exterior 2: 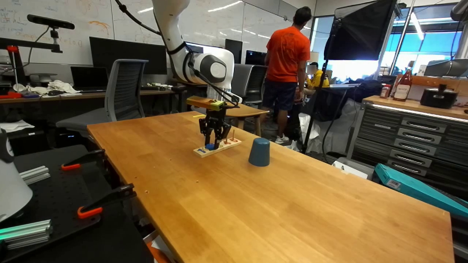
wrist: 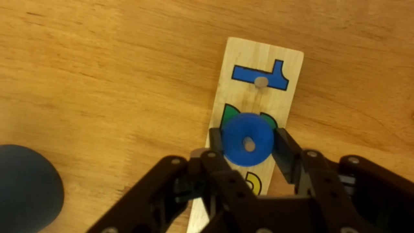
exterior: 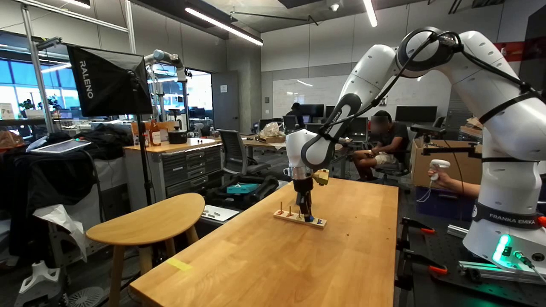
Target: Remove the blue ring from the wooden stand
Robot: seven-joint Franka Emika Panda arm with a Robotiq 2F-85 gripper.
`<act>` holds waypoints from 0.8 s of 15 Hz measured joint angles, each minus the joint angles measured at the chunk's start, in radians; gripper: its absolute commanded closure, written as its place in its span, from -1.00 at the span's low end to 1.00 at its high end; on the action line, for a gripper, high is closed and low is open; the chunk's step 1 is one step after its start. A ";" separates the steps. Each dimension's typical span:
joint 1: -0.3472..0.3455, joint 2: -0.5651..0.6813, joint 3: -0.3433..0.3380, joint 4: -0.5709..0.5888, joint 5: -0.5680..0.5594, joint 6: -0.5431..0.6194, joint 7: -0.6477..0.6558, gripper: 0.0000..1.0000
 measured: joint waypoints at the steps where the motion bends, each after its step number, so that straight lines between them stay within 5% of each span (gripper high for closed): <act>1: -0.004 -0.002 -0.001 0.001 0.000 0.000 0.000 0.63; 12: -0.093 -0.047 -0.049 -0.014 0.000 -0.009 -0.001 0.63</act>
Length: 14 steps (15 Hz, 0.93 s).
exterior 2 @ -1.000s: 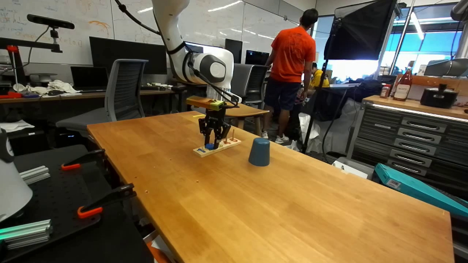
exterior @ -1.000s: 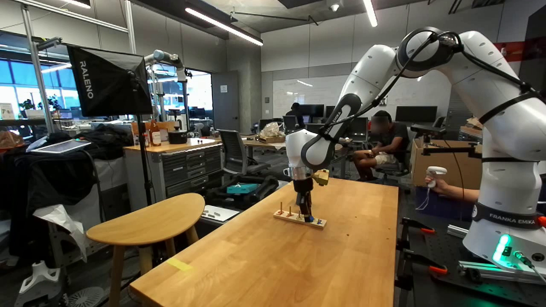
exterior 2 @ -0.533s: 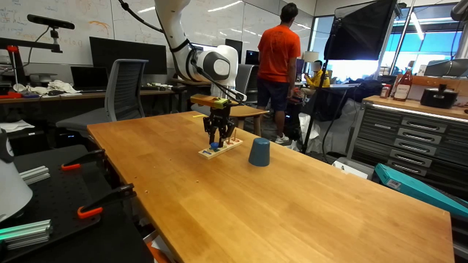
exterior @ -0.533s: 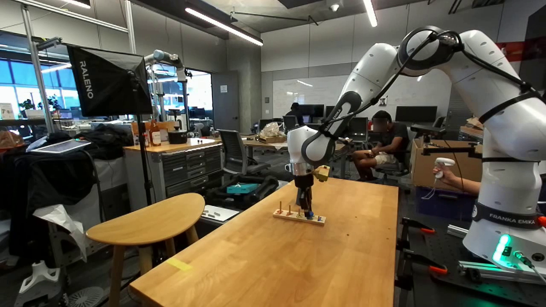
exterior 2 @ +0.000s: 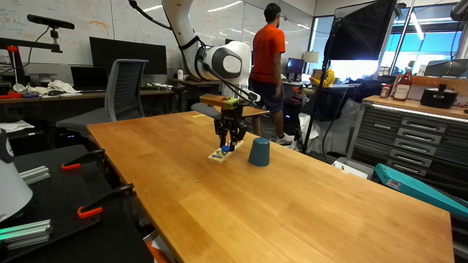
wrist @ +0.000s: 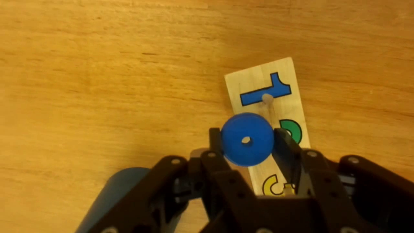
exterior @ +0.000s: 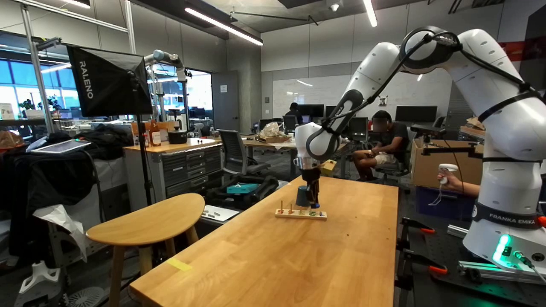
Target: Remove the blue ring from the wooden stand
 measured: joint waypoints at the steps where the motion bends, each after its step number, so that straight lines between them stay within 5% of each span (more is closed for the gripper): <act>1: -0.007 0.000 -0.003 -0.003 0.000 -0.003 0.000 0.63; 5: -0.023 0.000 -0.018 -0.028 0.000 -0.008 0.000 0.63; 6: -0.025 0.001 -0.021 -0.033 0.000 -0.009 0.001 0.42; 7: -0.028 0.002 -0.024 -0.039 0.000 -0.009 0.001 -0.37; 8: -0.029 0.003 -0.028 -0.044 0.000 -0.009 0.001 -0.38; 12: -0.031 0.005 -0.037 -0.052 0.000 -0.009 0.001 -0.96; 14: -0.031 -0.002 -0.037 -0.051 0.000 -0.009 0.000 -1.00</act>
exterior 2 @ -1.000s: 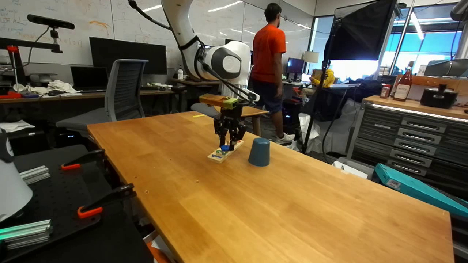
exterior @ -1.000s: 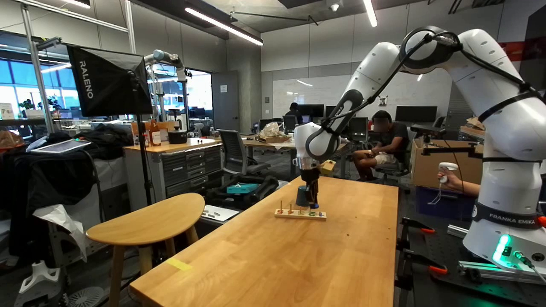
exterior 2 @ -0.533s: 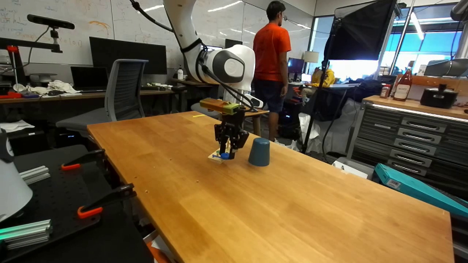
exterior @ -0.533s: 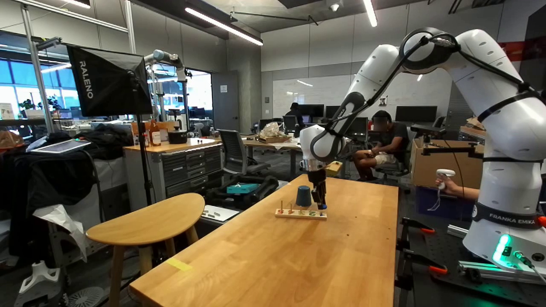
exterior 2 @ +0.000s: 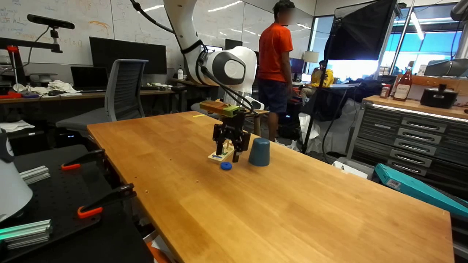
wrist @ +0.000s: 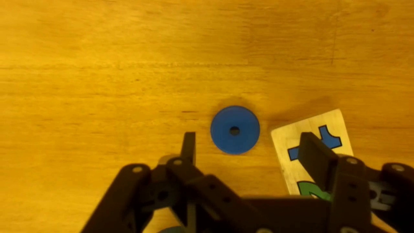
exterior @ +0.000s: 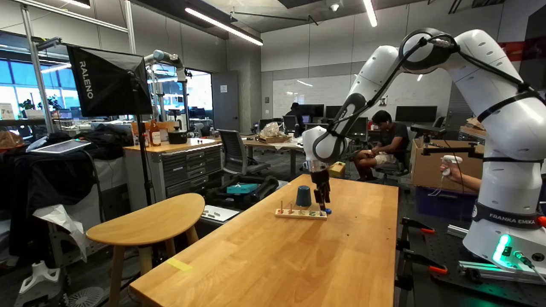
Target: Remove the blue ring from the wooden stand
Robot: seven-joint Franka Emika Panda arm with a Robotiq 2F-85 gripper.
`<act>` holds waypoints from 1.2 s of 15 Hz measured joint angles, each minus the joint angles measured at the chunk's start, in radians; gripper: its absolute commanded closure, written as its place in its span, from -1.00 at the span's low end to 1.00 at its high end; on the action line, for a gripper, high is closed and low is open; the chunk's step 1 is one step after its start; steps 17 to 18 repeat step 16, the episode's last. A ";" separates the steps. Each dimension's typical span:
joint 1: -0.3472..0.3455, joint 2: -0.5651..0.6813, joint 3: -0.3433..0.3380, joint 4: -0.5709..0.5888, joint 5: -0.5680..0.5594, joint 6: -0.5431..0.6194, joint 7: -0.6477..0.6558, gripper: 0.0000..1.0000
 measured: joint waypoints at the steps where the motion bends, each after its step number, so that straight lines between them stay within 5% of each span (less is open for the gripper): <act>1: 0.000 -0.009 0.000 0.001 0.000 0.000 -0.002 -1.00; 18: -0.001 -0.327 0.017 -0.040 0.001 -0.164 -0.206 -1.00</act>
